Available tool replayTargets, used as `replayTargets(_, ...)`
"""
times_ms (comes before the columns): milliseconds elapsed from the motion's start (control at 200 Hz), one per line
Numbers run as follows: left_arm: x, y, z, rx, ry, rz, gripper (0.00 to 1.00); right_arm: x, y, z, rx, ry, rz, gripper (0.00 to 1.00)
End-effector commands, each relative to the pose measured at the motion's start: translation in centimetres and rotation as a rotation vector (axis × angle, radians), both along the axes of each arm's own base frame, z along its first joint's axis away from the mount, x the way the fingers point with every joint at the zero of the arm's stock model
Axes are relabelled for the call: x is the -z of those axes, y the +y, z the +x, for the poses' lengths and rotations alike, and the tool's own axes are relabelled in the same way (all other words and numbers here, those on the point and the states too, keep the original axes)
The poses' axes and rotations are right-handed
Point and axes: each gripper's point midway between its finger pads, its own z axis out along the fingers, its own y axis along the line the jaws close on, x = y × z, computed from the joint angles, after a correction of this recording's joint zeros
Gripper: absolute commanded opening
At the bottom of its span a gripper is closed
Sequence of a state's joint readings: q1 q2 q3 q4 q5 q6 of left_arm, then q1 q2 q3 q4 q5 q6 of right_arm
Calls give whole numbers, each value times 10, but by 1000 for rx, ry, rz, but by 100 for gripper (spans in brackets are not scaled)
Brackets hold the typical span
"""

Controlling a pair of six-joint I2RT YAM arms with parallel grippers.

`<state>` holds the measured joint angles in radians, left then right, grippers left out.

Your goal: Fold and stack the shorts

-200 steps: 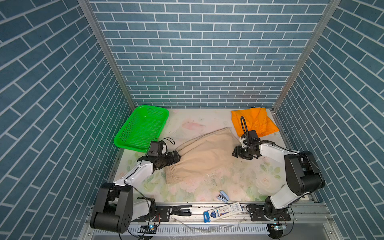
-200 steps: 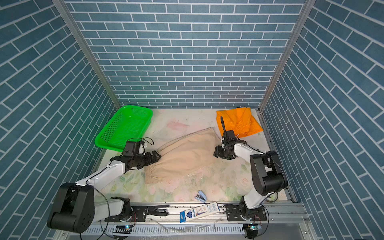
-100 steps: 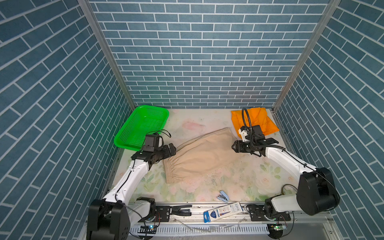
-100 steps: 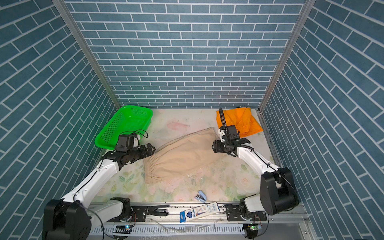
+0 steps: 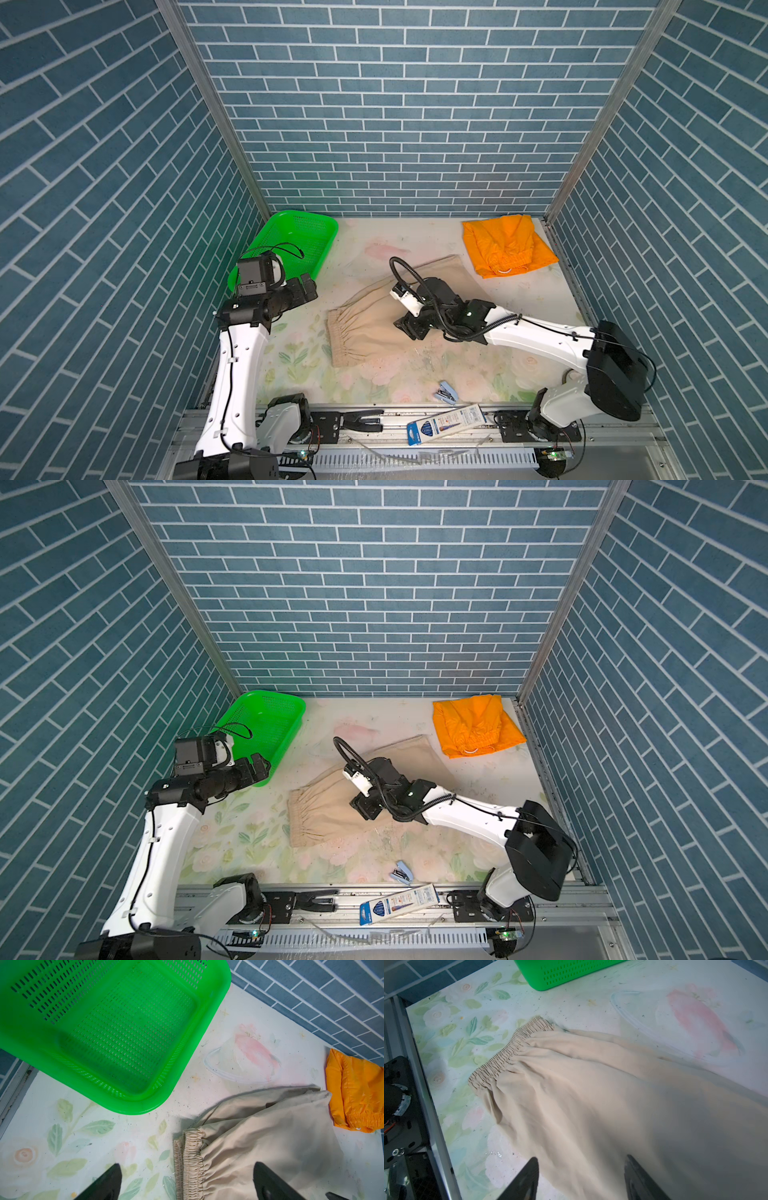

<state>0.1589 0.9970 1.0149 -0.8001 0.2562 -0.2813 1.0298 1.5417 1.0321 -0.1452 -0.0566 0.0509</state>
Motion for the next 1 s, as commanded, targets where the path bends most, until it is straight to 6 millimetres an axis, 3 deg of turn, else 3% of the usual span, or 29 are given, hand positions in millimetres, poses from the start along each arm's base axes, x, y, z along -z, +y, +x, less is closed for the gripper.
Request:
replayTargets(0, 15, 0, -7, 37, 44, 12, 100, -13, 36, -4, -84, -123, 2, 66)
replayTargets(85, 27, 20, -15, -57, 91, 45, 100, 2, 57, -28, -186, -188, -77, 66)
replayTargets(200, 26, 33, -14, -98, 74, 1, 100, 20, 80, -53, -285, -263, -150, 67)
replayTargets(495, 35, 35, -6, -107, 60, -161, 100, 54, 136, -95, -467, -349, -230, 69)
replayTargets(650, 36, 37, -7, -116, 57, -161, 100, 70, 150, -100, -520, -394, -290, 70)
replayTargets(860, 37, 37, -7, -119, 61, -169, 100, 84, 148, -100, -537, -411, -344, 74)
replayTargets(995, 36, 39, -7, -123, 58, -170, 100, 95, 148, -89, -507, -450, -394, 76)
